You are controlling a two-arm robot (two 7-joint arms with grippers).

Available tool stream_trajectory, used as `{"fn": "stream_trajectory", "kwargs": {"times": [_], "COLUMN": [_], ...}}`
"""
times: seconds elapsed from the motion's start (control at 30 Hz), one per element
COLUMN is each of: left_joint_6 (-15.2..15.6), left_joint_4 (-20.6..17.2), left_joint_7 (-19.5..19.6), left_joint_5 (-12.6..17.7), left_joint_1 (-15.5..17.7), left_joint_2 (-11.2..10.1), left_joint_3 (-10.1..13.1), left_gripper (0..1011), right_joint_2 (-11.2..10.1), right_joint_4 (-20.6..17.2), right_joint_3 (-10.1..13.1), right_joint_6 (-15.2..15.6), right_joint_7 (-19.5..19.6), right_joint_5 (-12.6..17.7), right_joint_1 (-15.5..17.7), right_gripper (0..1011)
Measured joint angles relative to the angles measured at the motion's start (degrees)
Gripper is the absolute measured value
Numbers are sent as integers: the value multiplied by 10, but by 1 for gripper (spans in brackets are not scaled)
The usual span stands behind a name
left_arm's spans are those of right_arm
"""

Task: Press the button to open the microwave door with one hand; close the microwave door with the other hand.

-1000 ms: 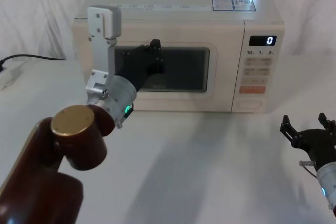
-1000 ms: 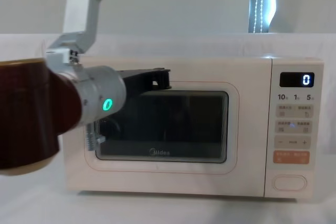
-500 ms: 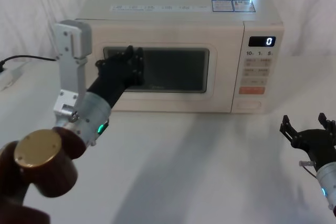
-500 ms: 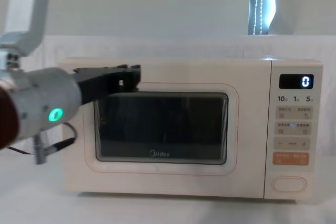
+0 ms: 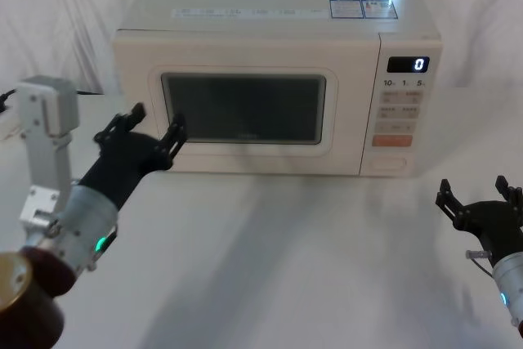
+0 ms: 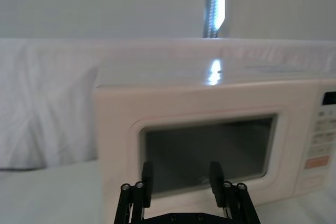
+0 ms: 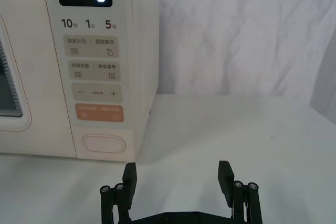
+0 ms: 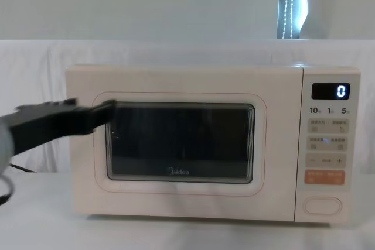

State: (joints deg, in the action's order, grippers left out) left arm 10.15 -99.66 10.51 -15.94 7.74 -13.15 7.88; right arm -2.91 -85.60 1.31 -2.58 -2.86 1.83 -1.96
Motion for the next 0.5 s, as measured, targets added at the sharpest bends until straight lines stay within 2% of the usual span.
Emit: {"fn": "stream_trajectory", "kwargs": {"times": [0.13, 0.17, 0.27, 0.43, 0.5], "left_joint_6": [-7, -7, -17, -24, -26], "left_joint_4": [-9, -9, -14, -14, -13], "left_joint_7": [-4, -4, -8, -11, -11], "left_joint_5": [-11, -11, -18, -27, -30], "left_joint_1": [-32, -32, -59, -82, -87], "left_joint_2": [-11, -11, -18, -20, -21], "left_joint_3": [-22, -22, -41, -57, -62], "left_gripper": [795, 795, 899, 1001, 1001], "right_joint_2": [0, 0, 0, 0, 0], "right_joint_4": [0, 0, 0, 0, 0], "right_joint_3": [0, 0, 0, 0, 0], "right_joint_6": [0, 0, 0, 0, 0], "right_joint_7": [0, 0, 0, 0, 0], "right_joint_5": [0, 0, 0, 0, 0], "right_joint_1": [0, 0, 0, 0, 0], "right_gripper": [1002, 1002, 1002, 1002, 1002]}}
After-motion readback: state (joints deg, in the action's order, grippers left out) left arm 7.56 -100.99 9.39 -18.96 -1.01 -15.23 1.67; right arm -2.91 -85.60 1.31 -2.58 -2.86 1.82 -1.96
